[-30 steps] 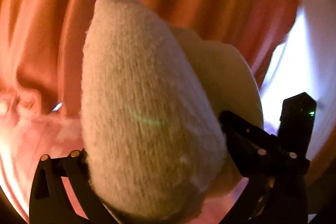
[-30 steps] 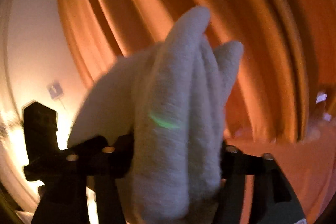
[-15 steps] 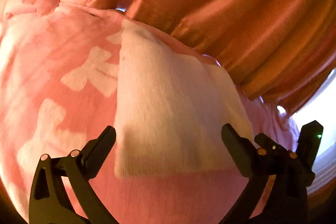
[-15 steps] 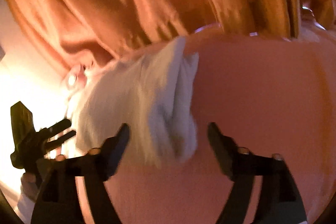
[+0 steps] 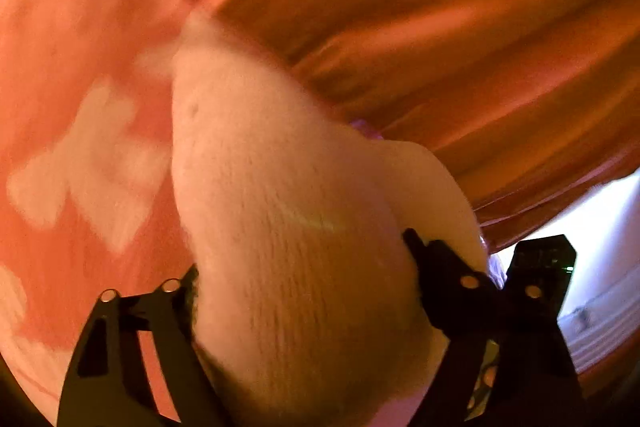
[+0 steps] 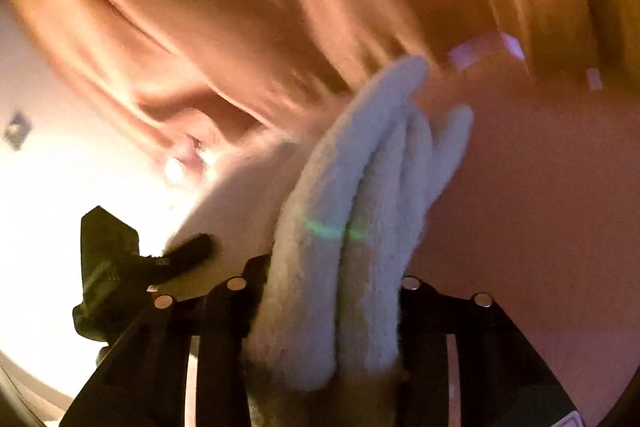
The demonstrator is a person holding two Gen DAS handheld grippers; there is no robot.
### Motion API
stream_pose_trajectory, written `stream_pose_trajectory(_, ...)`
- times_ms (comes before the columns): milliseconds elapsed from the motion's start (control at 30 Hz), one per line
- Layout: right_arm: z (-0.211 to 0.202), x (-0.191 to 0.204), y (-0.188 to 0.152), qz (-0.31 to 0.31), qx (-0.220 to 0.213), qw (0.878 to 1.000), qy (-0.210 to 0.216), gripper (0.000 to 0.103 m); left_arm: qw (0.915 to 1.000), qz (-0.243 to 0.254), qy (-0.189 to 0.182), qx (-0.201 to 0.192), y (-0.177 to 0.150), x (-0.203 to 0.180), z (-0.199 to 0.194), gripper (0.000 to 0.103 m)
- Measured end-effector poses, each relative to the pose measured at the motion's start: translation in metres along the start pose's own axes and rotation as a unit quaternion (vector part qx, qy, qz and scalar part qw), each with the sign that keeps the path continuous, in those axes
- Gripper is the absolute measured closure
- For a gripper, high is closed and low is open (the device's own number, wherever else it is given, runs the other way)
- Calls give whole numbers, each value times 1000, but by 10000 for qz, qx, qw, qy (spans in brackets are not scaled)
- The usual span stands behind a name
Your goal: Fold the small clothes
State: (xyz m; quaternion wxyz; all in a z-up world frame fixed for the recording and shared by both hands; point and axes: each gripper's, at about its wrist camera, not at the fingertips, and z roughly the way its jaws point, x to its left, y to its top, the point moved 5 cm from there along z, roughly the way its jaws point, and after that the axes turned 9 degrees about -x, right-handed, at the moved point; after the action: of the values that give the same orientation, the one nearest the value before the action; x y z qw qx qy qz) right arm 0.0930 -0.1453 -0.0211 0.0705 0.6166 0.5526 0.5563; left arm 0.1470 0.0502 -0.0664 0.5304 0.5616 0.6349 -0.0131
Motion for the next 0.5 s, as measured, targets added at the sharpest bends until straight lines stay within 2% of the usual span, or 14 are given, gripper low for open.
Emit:
stream_pose_trajectory(100, -20, 9, 3, -65, -211, 9997, 139, 68, 9995, 133, -185, -203, 15, -18, -23, 27)
stream_pose_trajectory(167, -26, -4, -12, 95, -147, 9998, 97, 68, 9994, 293, -107, -151, 6, -16, -38, 27)
stream_pose_trajectory(233, -10, -32, -40, 291, 282, 9989, -230, 65, 9993, 345, 138, 14, -13, 0, -36, 26)
stream_pose_trajectory(267, 7, -51, -59, 413, 685, 9953, -541, 65, 9986, 360, 359, 159, -23, 12, -28, 26)
stream_pose_trajectory(300, 14, -61, -71, 438, 808, 9927, -787, 61, 9969, 342, 630, 328, -33, 27, -19, 27)
stream_pose_trajectory(333, 10, -61, -72, 496, 642, 9943, -696, 59, 9955, 265, 802, 421, -43, 44, -10, 25)
stream_pose_trajectory(367, 3, -57, -69, 496, 580, 9945, -717, 59, 9974, 108, 630, 341, -44, 48, -11, 25)
stream_pose_trajectory(433, -19, -38, -59, 235, 323, 9958, -821, 57, 9984, -86, 559, 94, -38, 43, -25, 26)
stream_pose_trajectory(500, -37, -26, -59, -66, 30, 9954, -953, 51, 9981, 159, 580, -145, -34, 32, -38, 22)
